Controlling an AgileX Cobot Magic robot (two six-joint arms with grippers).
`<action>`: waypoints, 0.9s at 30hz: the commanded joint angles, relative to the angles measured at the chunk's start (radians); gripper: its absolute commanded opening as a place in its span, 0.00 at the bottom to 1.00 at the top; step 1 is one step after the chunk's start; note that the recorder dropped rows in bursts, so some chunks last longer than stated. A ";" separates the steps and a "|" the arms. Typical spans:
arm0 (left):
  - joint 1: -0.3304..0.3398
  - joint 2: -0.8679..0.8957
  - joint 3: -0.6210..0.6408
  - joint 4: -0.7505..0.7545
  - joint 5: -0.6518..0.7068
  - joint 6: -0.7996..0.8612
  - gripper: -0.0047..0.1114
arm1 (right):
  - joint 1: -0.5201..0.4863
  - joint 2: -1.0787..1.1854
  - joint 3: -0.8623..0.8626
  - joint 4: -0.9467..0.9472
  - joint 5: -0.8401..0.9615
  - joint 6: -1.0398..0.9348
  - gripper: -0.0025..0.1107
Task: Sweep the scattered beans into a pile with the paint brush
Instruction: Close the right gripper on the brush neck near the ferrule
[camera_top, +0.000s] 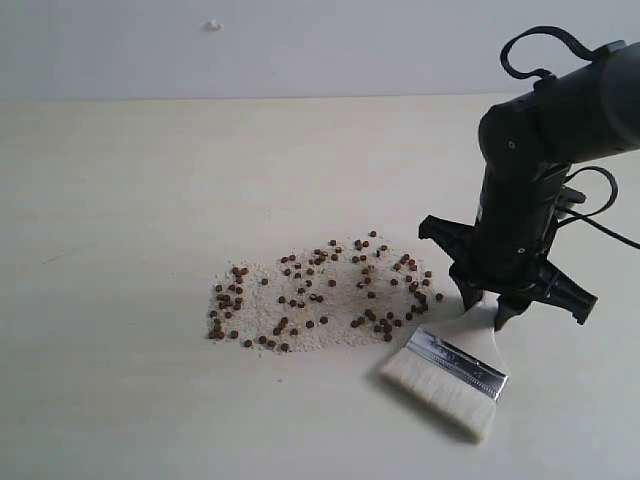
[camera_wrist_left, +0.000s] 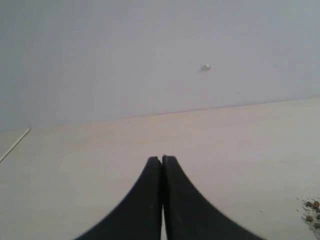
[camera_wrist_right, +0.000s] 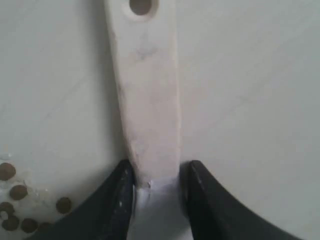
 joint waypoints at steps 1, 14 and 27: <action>-0.004 -0.007 0.003 -0.006 -0.001 0.005 0.04 | -0.003 -0.016 0.019 0.003 0.010 -0.009 0.02; -0.004 -0.007 0.003 -0.006 -0.001 0.003 0.04 | -0.003 -0.135 0.022 -0.012 0.023 0.027 0.02; -0.004 -0.007 0.003 -0.006 -0.001 0.005 0.04 | 0.113 -0.140 0.022 -0.184 -0.021 0.133 0.02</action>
